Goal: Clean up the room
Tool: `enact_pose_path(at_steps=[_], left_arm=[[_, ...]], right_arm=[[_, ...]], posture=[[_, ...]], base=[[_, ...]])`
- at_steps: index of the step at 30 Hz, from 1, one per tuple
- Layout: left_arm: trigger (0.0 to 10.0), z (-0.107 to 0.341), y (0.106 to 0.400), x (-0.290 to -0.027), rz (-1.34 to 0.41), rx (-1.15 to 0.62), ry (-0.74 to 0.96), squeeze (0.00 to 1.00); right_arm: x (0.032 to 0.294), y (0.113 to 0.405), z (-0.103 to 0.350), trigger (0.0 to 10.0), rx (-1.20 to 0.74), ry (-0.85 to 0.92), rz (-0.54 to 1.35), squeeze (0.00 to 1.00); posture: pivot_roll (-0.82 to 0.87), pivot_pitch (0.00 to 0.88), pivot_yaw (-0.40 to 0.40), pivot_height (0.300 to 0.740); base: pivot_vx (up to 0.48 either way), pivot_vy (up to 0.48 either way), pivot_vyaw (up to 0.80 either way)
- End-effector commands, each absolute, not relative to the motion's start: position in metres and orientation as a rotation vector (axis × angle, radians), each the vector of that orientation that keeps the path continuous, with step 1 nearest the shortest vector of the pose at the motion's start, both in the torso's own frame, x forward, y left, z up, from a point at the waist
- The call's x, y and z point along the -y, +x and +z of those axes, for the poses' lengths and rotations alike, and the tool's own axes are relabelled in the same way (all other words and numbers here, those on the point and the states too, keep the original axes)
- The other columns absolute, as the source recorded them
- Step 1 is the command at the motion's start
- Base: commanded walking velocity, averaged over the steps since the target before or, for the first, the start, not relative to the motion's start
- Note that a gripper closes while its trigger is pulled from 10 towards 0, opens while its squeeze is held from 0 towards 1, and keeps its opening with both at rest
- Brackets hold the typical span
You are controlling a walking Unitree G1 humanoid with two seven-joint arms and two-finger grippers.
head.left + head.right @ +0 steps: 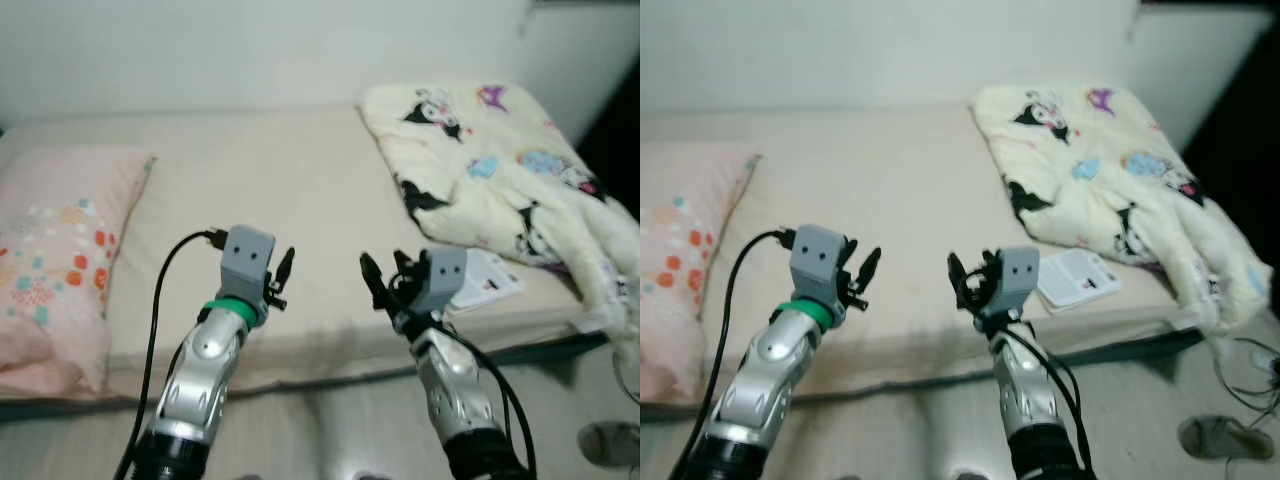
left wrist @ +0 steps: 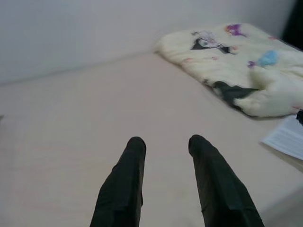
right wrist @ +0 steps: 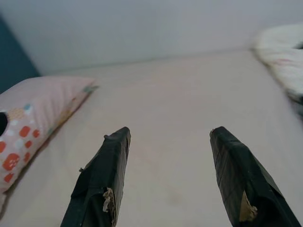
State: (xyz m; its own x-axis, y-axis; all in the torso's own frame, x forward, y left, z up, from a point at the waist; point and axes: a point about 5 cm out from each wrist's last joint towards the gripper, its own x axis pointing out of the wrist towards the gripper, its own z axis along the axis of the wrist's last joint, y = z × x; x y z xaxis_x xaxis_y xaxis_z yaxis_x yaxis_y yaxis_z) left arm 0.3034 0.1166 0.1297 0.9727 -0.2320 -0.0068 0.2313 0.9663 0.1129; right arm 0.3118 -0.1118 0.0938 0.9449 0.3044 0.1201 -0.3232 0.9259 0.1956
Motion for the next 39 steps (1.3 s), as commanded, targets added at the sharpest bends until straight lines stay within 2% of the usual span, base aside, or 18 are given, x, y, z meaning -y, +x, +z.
enact_pose_path(at_steps=[1, 13, 33, 39], left_arm=[[10.0, 0.1221, 0.3008, -0.1205, -0.223, -0.028, 0.116, 0.0], [10.0, 0.1194, 0.2993, -0.119, -0.245, -0.023, 0.154, 0.0], [10.0, 0.1189, 0.2994, -0.1203, -0.233, -0.014, 0.18, 0.0], [10.0, 0.1183, 0.2995, -0.1208, -0.229, -0.017, 0.183, 0.0]], right_arm=[[0.1086, 0.3098, 0.0909, 10.0, 0.076, 0.222, 0.329, 0.0], [0.1093, 0.3088, 0.0896, 10.0, 0.071, 0.222, 0.326, 0.0], [0.1022, 0.3058, 0.0902, 10.0, 0.07, 0.229, 0.359, 0.0], [0.1039, 0.3067, 0.0894, 10.0, 0.067, 0.222, 0.34, 0.0]], posture=[[-0.02, 0.014, 0.053, 0.74], [-0.02, 0.018, 0.052, 0.74], [-0.02, 0.023, 0.059, 0.74], [-0.02, 0.025, 0.059, 0.74]], base=[[0.0, 0.0, 0.0], [0.0, 0.0, 0.0], [0.0, -0.427, 0.0], [0.0, -0.388, 0.58]])
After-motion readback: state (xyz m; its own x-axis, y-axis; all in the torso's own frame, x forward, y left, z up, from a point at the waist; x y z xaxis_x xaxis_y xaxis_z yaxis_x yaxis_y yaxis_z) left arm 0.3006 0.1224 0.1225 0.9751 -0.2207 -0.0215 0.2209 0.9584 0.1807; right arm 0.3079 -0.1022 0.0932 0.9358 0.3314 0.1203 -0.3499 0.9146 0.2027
